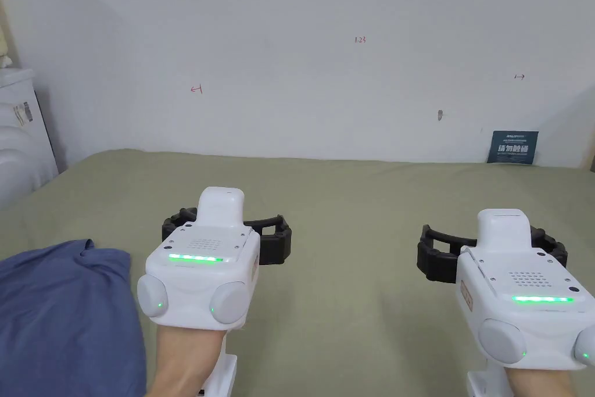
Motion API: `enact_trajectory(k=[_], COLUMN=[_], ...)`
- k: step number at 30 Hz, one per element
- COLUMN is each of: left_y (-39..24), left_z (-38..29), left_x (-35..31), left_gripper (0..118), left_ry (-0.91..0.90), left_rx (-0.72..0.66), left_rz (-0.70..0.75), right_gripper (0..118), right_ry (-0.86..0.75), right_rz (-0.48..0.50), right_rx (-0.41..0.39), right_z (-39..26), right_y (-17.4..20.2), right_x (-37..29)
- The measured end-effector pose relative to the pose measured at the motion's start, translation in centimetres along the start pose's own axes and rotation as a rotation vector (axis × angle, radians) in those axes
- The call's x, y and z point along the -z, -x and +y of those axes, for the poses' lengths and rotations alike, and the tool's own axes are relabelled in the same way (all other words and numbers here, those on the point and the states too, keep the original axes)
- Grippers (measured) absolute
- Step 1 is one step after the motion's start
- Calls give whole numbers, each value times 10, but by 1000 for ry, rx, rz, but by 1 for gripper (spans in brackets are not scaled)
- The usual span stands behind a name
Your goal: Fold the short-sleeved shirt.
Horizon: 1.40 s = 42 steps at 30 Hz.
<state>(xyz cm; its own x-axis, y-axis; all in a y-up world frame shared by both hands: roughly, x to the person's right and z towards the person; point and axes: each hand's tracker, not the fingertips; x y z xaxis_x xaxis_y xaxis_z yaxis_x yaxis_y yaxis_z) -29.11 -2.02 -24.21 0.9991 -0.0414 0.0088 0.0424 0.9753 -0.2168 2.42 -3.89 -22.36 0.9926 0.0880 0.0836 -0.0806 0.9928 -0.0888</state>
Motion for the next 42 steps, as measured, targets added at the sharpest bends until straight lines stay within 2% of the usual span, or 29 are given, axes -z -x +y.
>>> enact_trajectory(k=[22,29,39,40,41,42], left_y=[-3,0,-2,-2,-2,-2], left_z=[4,2,4,4,4,5], left_x=[-10,-3,-9,-8,-8,-9], left_gripper=[118,118,118,112,92,44], left_ry=[-19,-23,-10,-6,-2,1], left_rx=[-1,11,11,13,14,14], left_rz=[7,4,-2,-4,-6,-9], right_gripper=[118,118,116,108,83,36], right_ry=[-11,-2,13,13,20,16], right_rz=[-11,-11,-12,-12,-9,-7], right_rx=[-21,5,-1,9,25,42], right_z=[0,1,1,0,2,2], right_y=[2,1,1,0,-1,-2], right_x=[-2,-2,-2,-1,-2,-3])
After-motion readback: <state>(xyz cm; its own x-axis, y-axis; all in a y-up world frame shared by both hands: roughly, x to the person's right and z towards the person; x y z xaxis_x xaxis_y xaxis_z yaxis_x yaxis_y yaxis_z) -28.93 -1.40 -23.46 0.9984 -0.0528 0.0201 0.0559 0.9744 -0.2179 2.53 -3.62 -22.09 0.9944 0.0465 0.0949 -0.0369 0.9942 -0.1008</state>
